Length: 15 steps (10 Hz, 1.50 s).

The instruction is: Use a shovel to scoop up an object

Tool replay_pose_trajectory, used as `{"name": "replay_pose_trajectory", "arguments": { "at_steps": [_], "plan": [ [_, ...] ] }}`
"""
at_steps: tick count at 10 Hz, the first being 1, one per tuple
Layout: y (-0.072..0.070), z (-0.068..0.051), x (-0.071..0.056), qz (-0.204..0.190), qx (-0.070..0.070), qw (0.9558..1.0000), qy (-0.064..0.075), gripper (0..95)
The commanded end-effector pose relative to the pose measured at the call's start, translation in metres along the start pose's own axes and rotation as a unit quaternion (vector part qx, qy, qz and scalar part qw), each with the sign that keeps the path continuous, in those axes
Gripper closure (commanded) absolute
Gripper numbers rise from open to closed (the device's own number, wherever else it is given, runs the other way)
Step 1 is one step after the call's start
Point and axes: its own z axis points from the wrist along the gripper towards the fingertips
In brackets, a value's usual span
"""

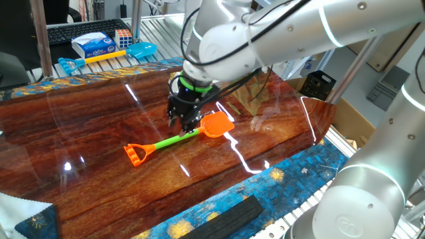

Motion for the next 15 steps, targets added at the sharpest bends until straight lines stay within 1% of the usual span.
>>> {"name": "replay_pose_trajectory", "arguments": {
  "at_steps": [1, 3, 4, 5, 6, 7, 10, 12, 14, 15],
  "plan": [
    [0.004, 0.008, 0.001, 0.015, 0.003, 0.9998, -0.011, 57.0],
    [0.006, 0.011, 0.002, 0.017, 0.004, 0.9997, -0.017, 57.0],
    [0.009, 0.016, 0.002, 0.024, 0.005, 0.9994, -0.023, 57.0],
    [0.01, 0.018, 0.002, 0.028, 0.005, 0.9993, -0.026, 57.0],
    [0.012, 0.021, 0.003, 0.03, 0.006, 0.9989, -0.034, 57.0],
    [0.013, 0.023, 0.003, 0.031, 0.006, 0.9988, -0.039, 57.0],
    [0.017, 0.029, 0.003, 0.035, 0.007, 0.9983, -0.047, 57.0],
    [0.019, 0.035, 0.001, 0.035, 0.007, 0.9982, -0.047, 57.0],
    [0.02, 0.035, 0.001, 0.036, 0.007, 0.9985, -0.04, 57.0],
    [0.02, 0.035, 0.001, 0.036, 0.007, 0.9985, -0.04, 57.0]
  ]
}}
